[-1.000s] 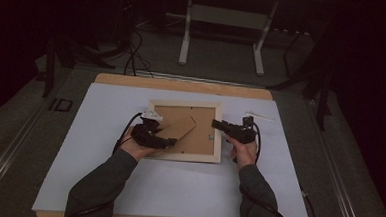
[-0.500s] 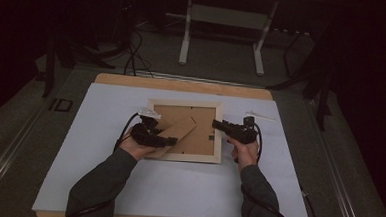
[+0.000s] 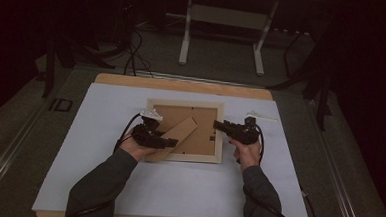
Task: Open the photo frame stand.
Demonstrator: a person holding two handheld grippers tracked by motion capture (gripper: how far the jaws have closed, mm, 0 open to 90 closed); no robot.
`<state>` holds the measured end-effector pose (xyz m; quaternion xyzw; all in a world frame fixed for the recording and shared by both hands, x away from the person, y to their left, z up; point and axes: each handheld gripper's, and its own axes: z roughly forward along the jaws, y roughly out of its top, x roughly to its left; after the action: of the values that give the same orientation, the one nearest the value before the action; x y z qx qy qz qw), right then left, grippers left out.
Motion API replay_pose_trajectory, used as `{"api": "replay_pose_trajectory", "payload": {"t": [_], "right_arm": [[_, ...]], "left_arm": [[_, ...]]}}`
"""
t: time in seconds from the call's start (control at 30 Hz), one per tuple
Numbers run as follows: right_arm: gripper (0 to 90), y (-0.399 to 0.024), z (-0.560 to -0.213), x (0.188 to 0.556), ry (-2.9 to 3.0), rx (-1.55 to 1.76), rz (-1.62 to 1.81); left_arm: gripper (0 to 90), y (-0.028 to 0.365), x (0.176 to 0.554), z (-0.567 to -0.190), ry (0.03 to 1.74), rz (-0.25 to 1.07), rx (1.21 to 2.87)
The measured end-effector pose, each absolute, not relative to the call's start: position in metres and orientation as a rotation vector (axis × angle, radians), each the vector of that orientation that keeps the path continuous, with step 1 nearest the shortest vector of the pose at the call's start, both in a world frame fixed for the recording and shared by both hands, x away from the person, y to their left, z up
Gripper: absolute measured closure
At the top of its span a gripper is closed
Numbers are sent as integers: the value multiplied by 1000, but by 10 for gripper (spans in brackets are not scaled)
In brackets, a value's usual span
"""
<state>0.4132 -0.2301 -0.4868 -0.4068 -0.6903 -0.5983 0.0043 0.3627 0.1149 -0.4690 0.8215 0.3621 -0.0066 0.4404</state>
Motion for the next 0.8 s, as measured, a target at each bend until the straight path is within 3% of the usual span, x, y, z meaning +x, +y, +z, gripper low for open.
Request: {"api": "replay_pose_trajectory", "payload": {"t": [0.8], "right_arm": [[622, -233, -467, 406, -2369, -1199, -1910]], "left_arm": [[661, 101, 362, -462, 878, 118, 2098]]}}
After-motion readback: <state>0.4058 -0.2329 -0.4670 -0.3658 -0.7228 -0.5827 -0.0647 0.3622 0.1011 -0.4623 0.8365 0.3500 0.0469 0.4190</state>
